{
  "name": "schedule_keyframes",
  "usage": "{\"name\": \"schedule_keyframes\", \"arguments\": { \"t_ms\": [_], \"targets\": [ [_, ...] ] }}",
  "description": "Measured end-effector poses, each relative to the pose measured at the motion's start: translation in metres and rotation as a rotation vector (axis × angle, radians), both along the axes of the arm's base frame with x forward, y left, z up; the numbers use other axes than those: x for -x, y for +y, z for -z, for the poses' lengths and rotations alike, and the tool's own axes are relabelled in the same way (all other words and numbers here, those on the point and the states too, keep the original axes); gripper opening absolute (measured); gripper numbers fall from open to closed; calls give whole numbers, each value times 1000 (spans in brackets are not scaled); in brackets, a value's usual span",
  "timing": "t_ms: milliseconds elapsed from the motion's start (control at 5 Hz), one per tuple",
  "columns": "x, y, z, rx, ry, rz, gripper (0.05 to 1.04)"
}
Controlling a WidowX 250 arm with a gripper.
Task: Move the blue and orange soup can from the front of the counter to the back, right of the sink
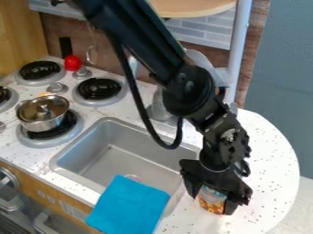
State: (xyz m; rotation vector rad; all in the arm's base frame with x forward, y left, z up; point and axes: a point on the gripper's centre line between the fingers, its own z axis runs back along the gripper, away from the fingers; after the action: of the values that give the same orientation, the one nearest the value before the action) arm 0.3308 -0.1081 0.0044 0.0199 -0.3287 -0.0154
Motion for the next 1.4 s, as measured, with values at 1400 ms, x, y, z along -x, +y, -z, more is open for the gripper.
{"name": "schedule_keyframes", "arguments": {
  "t_ms": [1400],
  "targets": [
    [-118, 36, -2, 10, -71, -200, 1005]
  ]
}}
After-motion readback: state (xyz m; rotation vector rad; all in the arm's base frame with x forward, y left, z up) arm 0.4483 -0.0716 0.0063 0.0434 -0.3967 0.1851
